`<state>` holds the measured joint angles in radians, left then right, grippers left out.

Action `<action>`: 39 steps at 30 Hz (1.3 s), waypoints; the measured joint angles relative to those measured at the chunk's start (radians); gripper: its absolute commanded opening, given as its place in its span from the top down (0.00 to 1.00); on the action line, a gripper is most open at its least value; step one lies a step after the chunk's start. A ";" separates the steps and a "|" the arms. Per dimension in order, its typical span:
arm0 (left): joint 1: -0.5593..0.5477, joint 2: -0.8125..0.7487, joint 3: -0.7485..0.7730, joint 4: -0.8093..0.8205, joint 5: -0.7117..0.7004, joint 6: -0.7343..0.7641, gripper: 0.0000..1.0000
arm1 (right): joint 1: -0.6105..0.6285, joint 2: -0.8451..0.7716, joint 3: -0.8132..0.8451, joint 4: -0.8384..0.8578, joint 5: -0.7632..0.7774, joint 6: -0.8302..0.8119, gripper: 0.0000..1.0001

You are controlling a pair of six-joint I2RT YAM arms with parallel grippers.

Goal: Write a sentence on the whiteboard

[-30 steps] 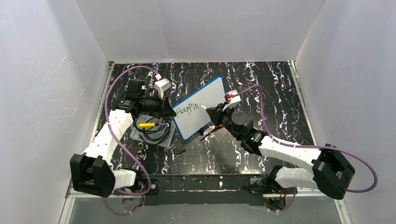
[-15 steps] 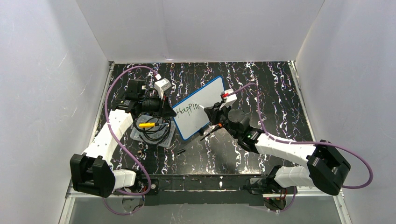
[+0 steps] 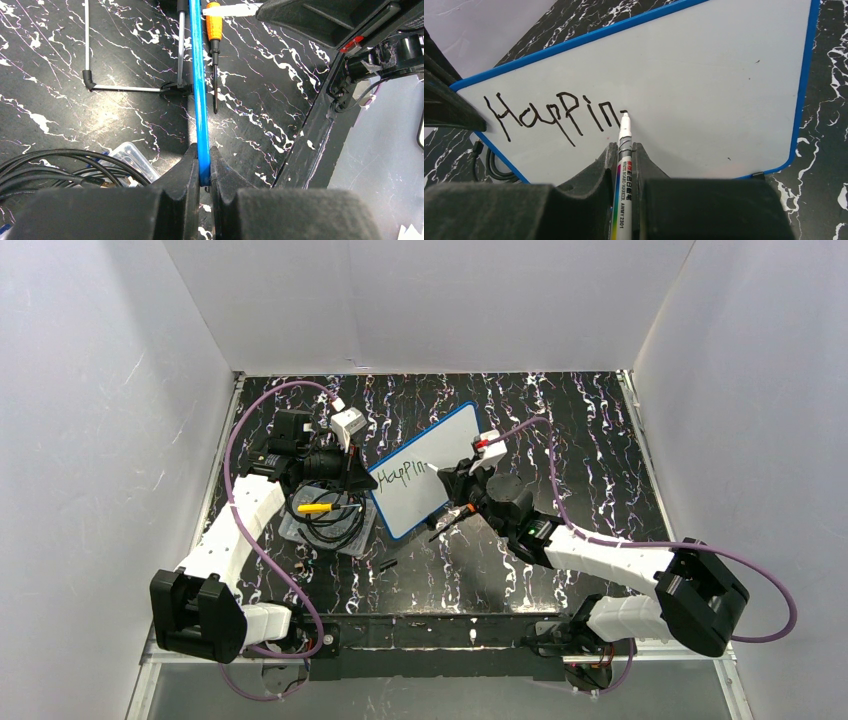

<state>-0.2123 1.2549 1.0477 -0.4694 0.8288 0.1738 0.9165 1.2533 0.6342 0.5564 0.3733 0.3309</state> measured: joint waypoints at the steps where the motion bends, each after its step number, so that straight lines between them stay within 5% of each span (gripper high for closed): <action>1: 0.000 0.000 0.000 0.000 0.000 0.000 1.00 | 0.000 0.000 0.000 0.000 0.004 -0.002 0.99; 39: 0.001 0.000 0.000 0.002 0.000 -0.006 1.00 | -0.006 0.001 -0.012 -0.005 -0.037 0.021 0.99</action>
<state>-0.2111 1.2549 1.0473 -0.4679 0.8284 0.1673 0.9100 1.2545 0.6224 0.5518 0.3359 0.3519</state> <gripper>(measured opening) 0.048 0.195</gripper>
